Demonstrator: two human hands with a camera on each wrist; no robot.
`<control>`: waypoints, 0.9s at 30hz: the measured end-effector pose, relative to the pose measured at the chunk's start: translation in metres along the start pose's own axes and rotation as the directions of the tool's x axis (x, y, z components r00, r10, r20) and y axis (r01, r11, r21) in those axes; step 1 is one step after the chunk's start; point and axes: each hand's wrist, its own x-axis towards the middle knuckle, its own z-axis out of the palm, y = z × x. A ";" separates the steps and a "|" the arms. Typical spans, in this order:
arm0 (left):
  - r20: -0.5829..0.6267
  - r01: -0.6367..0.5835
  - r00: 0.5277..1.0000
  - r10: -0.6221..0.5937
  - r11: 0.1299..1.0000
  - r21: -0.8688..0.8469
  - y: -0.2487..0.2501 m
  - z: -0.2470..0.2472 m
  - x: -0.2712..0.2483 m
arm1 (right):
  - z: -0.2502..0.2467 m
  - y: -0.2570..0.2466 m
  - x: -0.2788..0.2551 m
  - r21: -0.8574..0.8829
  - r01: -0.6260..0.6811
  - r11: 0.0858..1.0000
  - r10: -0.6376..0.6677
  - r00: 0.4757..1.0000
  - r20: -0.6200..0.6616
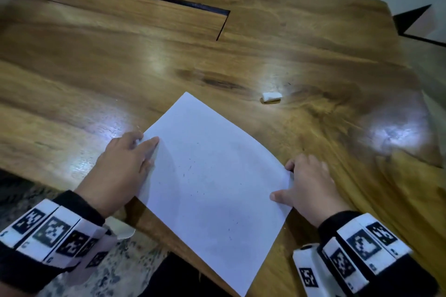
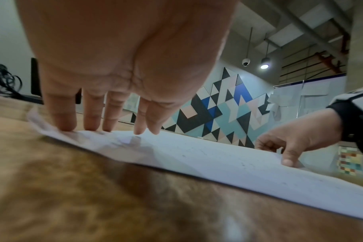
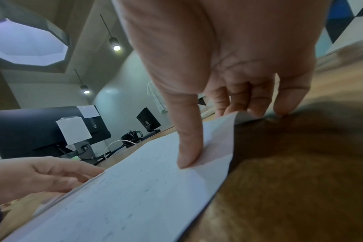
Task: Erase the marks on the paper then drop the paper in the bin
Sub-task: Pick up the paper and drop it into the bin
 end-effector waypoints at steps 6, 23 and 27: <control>-0.021 0.266 0.963 -0.270 0.958 -0.109 -0.008 -0.006 -0.023 | -0.001 -0.004 -0.002 -0.032 0.077 0.996 -0.075 0.995 0.070; 0.227 0.445 0.830 -0.509 0.360 -0.820 -0.077 -0.001 -0.097 | -0.016 -0.062 0.010 0.177 0.288 0.941 -0.329 0.900 0.285; 0.491 0.529 0.827 -0.273 0.084 -0.844 -0.095 -0.006 -0.114 | -0.013 -0.093 0.013 0.169 0.342 0.925 -0.380 0.862 0.336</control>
